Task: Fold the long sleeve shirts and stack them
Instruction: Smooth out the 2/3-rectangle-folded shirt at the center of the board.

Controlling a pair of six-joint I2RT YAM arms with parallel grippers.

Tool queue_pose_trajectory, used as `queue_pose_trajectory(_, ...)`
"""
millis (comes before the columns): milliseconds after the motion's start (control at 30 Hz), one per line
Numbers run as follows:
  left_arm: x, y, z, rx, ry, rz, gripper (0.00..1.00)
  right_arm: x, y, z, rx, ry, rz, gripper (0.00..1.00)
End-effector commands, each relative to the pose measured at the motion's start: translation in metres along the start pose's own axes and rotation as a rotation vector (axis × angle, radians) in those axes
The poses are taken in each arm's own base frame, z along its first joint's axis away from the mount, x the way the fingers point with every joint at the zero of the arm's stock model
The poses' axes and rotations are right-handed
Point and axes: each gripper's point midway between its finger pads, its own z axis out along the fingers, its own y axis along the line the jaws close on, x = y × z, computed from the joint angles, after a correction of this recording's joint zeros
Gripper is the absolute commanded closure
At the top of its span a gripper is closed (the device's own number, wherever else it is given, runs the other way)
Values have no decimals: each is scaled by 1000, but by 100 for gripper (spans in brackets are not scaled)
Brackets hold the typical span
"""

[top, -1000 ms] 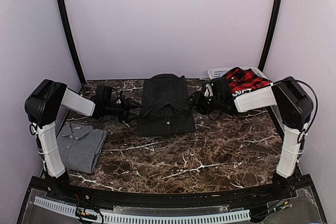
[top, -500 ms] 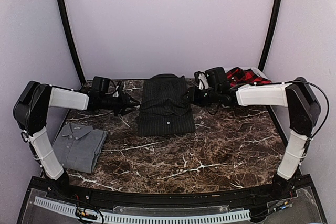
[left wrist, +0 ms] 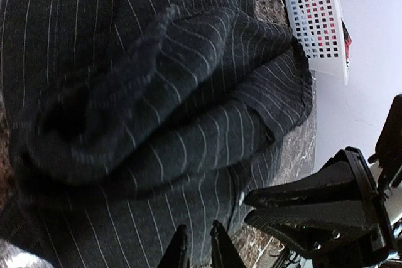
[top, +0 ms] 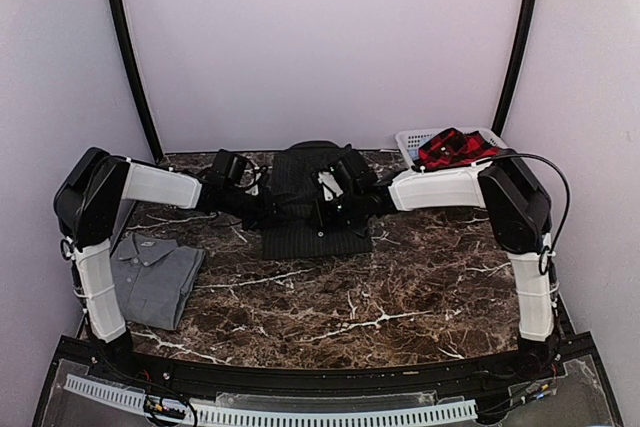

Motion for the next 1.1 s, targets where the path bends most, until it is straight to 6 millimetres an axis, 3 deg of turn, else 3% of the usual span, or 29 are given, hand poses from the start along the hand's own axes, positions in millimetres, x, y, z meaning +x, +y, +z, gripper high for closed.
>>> queue_pose_trajectory(0,-21,10,11,-83,-22,41,88,-15,-5,7,42,-8,-44,89)
queue_pose_trajectory(33,-31,4,12,-83,-41,59,88,-18,-7,10,55,-8,-49,89)
queue_pose_trajectory(67,-33,16,18,-130,-37,61,88,-21,-9,13,66,-11,-53,89)
queue_pose_trajectory(100,-47,10,18,-131,-60,79,88,-25,-12,16,76,-13,-53,89)
queue_pose_trajectory(133,-50,21,23,-169,-55,81,88,-29,-15,18,86,-12,-53,89)
queue_pose_trajectory(167,-67,14,22,-166,-87,96,88,-35,-18,20,100,-20,-52,89)
queue_pose_trajectory(200,-71,25,26,-198,-87,93,88,-41,-24,22,120,-29,-49,88)
queue_pose_trajectory(233,-90,18,22,-190,-125,105,88,-47,-29,22,132,-38,-44,88)
queue_pose_trajectory(267,-97,29,23,-216,-129,94,87,-53,-35,24,144,-47,-35,88)
queue_pose_trajectory(300,-114,18,20,-204,-161,110,86,-57,-42,25,153,-52,-21,87)
queue_pose_trajectory(333,-118,29,23,-223,-156,99,85,-60,-49,29,160,-51,-9,86)
queue_pose_trajectory(367,-129,24,23,-214,-171,107,83,-65,-55,30,160,-51,3,85)
queue_pose_trajectory(567,-152,2,7,-193,-203,157,72,-89,-67,23,172,-80,12,77)
queue_pose_trajectory(633,-152,-3,-5,-203,-215,162,68,-97,-65,14,171,-99,2,71)
queue_pose_trajectory(667,-147,5,-7,-222,-210,149,66,-99,-64,10,177,-106,-4,68)
queue_pose_trajectory(700,-148,-2,-16,-210,-227,154,65,-101,-65,5,186,-111,-8,65)
queue_pose_trajectory(733,-137,10,-16,-224,-206,135,64,-102,-64,0,192,-116,-13,63)
queue_pose_trajectory(767,-137,0,-25,-204,-225,142,64,-102,-65,-4,199,-120,-17,61)
queue_pose_trajectory(800,-122,14,-23,-220,-197,121,64,-104,-66,-9,209,-128,-19,58)
queue_pose_trajectory(833,-120,7,-30,-202,-213,130,64,-104,-67,-14,215,-134,-22,55)
queue_pose_trajectory(867,-105,19,-29,-217,-188,111,64,-104,-68,-19,221,-138,-25,53)
queue_pose_trajectory(900,-104,12,-36,-197,-207,115,63,-105,-68,-23,227,-147,-25,51)
queue_pose_trajectory(933,-88,25,-35,-213,-184,94,63,-106,-71,-28,233,-152,-22,49)
queue_pose_trajectory(967,-88,17,-43,-192,-208,100,62,-108,-71,-35,236,-163,-21,48)
queue_pose_trajectory(1000,-75,28,-43,-202,-188,81,61,-108,-72,-39,240,-169,-18,46)
queue_pose_trajectory(1067,-66,27,-50,-190,-199,74,60,-109,-75,-48,250,-183,-15,44)
